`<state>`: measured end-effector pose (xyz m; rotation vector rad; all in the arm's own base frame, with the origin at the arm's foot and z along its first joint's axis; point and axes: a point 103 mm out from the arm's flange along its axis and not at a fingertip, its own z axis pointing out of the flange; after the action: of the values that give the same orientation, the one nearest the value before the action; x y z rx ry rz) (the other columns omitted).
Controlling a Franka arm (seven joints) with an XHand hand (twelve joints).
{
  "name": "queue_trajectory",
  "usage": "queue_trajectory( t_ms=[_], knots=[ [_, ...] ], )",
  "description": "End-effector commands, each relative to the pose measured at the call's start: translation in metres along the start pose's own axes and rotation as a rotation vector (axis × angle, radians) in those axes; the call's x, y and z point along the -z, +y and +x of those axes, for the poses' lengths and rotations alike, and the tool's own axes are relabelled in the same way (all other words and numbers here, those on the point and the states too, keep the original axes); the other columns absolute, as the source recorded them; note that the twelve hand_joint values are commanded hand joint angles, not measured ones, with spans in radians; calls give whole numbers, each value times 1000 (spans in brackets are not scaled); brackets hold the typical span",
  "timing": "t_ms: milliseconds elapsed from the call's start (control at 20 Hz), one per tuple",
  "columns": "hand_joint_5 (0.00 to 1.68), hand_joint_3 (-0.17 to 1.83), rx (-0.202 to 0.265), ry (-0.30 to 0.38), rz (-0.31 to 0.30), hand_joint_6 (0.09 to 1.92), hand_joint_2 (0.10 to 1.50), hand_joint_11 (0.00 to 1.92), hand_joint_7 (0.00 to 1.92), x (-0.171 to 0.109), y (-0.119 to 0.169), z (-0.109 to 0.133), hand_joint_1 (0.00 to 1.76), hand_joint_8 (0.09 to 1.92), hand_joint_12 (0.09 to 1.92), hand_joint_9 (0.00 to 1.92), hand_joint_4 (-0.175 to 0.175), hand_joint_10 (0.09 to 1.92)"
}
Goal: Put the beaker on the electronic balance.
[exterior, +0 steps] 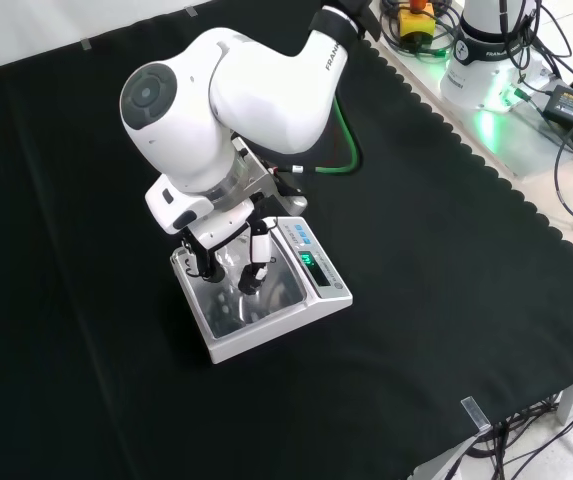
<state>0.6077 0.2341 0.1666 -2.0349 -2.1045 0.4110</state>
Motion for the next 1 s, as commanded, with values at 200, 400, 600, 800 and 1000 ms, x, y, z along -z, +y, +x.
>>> queue_trajectory(
  t_ms=[200, 400, 600, 800, 1000],
  knots=[
    [1283, 703, -22, 33, 3, 669, 634, 1755, 1660, -6, -5, -27, 1203, 398, 602, 1920, -175, 190],
    [1283, 704, -14, 31, 19, 670, 634, 1756, 1659, -5, -5, -26, 1203, 398, 604, 1919, -175, 188],
    [1148, 620, 10, 66, 80, 735, 654, 1758, 1495, 2, -5, -16, 1079, 448, 654, 1819, -116, 118],
    [457, 404, 22, 85, 83, 730, 617, 1164, 804, 14, -13, -18, 653, 768, 1031, 1283, -121, 87],
    [233, 215, 14, 98, 65, 324, 632, 599, 247, 23, -20, -24, 453, 847, 1348, 756, -98, 87]
  ],
)
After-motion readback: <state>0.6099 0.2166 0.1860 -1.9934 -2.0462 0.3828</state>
